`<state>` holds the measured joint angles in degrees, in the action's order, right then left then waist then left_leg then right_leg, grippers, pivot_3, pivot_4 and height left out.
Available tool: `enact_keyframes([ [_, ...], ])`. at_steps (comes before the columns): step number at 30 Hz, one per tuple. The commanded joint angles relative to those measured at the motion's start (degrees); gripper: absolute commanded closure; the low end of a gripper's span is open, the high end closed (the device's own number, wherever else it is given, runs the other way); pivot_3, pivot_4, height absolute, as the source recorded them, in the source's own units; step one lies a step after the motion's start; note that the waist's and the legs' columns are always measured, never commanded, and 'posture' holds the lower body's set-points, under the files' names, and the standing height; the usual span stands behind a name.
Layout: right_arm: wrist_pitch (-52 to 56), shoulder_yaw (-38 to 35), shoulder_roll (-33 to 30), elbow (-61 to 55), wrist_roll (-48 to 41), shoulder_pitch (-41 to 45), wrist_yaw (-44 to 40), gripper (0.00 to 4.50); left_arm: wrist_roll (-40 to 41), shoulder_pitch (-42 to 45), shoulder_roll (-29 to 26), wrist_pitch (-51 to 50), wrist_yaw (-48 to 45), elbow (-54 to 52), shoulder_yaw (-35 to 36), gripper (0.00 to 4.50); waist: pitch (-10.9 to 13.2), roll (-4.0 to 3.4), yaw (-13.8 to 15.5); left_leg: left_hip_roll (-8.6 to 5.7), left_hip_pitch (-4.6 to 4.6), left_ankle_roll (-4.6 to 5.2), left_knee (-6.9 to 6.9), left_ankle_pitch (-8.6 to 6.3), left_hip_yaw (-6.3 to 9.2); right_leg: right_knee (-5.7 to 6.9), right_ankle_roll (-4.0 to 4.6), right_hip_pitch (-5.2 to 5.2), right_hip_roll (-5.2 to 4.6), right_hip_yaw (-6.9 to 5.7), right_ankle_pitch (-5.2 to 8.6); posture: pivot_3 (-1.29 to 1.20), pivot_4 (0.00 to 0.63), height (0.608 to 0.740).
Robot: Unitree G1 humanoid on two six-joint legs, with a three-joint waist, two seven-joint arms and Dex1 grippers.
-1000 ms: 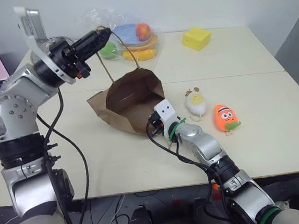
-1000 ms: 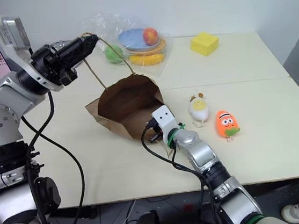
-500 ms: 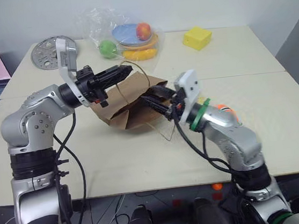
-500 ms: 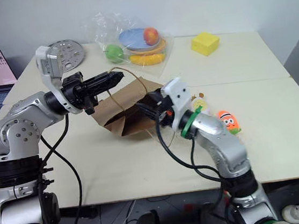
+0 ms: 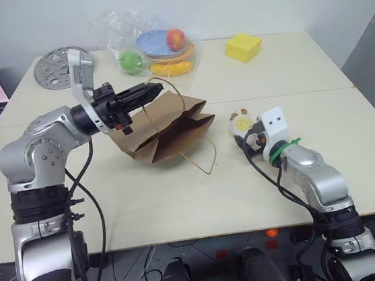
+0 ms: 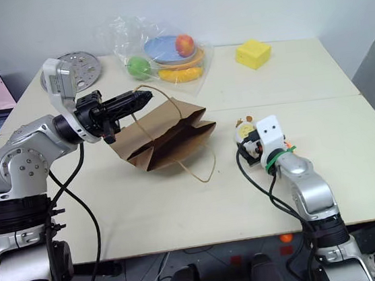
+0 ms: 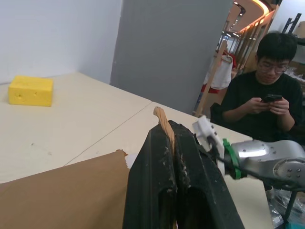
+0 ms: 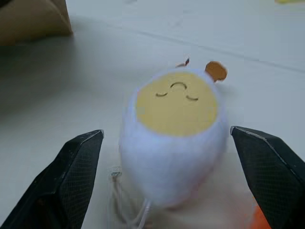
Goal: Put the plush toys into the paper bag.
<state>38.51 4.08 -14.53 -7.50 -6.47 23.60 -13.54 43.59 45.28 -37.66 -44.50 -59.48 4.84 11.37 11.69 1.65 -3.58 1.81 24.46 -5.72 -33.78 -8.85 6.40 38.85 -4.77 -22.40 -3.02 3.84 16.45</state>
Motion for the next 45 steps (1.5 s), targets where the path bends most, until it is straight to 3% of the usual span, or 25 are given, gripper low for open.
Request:
enact_keyframes([
  [1,-3.24,-0.49,0.29,1.50,1.37,0.08,1.04,0.02,0.01,1.14,-0.93,0.54,-0.19,-1.18,0.47,4.50,0.00,0.00,0.14,0.00,0.00,0.00,0.00,0.00,0.00,-0.01,0.00,0.00,0.00,0.00,0.00,0.00,0.150,0.740],
  [4,-6.67,-0.90,0.26,1.98,1.41,-0.17,0.17,0.59,0.31,1.07,-1.10,0.15,0.02,-1.66,0.71,4.50,0.00,0.00,0.18,0.00,0.00,0.00,-0.01,0.00,0.00,-0.01,-0.01,0.01,0.00,0.00,0.00,0.00,0.150,0.740],
  [14,-6.52,-3.78,-1.51,-1.96,-1.01,0.05,-2.27,4.19,0.80,0.67,-0.98,-0.41,0.68,-2.49,0.94,4.50,0.00,0.00,0.23,0.00,0.00,0.00,-0.01,0.00,0.01,-0.01,-0.01,0.02,0.00,0.00,0.00,0.00,0.150,0.740],
  [16,-1.10,-5.98,-3.75,-6.84,-5.98,1.79,-6.33,4.49,0.30,0.74,-1.03,-0.08,0.48,-2.15,0.53,4.50,0.01,-0.01,0.27,0.00,0.00,0.00,-0.01,0.00,0.00,-0.02,-0.01,0.02,0.00,0.00,0.01,0.00,0.150,0.740],
  [22,25.05,-9.38,-13.79,-20.66,-23.75,8.83,-16.17,4.49,-0.57,1.12,-0.10,0.96,0.29,-0.91,-0.27,4.50,0.04,-0.04,0.29,0.00,0.01,0.00,-0.01,0.00,0.02,-0.02,-0.01,0.02,0.00,-0.02,0.01,0.00,0.150,0.740],
  [26,39.03,-11.22,-10.72,-24.67,-32.28,14.43,-14.26,4.49,-0.95,1.56,0.84,1.44,0.30,-0.65,-0.86,4.50,0.04,-0.04,0.26,0.01,0.00,0.01,0.01,0.00,0.05,-0.02,0.00,0.03,0.00,-0.04,0.01,0.00,0.150,0.740],
  [30,46.86,-10.61,-6.71,-25.12,-34.10,18.52,-11.04,4.49,-1.47,1.42,1.08,1.93,-0.01,-0.78,-1.24,4.50,0.04,-0.04,0.31,0.01,0.02,0.00,0.00,0.00,0.04,-0.05,0.00,0.02,0.00,-0.03,0.01,0.00,0.150,0.740],
  [38,50.78,-8.17,-1.39,-24.32,-34.70,20.22,-9.01,4.49,-0.84,0.83,1.54,1.59,1.06,-1.73,-0.88,4.50,0.04,-0.04,0.33,0.01,0.05,0.01,0.02,0.00,0.04,-0.08,0.00,0.00,0.00,-0.04,0.01,0.00,0.150,0.740],
  [45,39.89,-0.51,4.18,-12.14,-27.66,22.43,-6.09,4.49,1.26,0.44,2.67,0.04,1.80,-4.02,-0.82,4.50,0.04,-0.05,0.26,0.01,0.05,0.01,0.02,0.00,0.02,-0.08,0.00,-0.02,0.00,-0.03,0.01,0.00,0.150,0.740],
])
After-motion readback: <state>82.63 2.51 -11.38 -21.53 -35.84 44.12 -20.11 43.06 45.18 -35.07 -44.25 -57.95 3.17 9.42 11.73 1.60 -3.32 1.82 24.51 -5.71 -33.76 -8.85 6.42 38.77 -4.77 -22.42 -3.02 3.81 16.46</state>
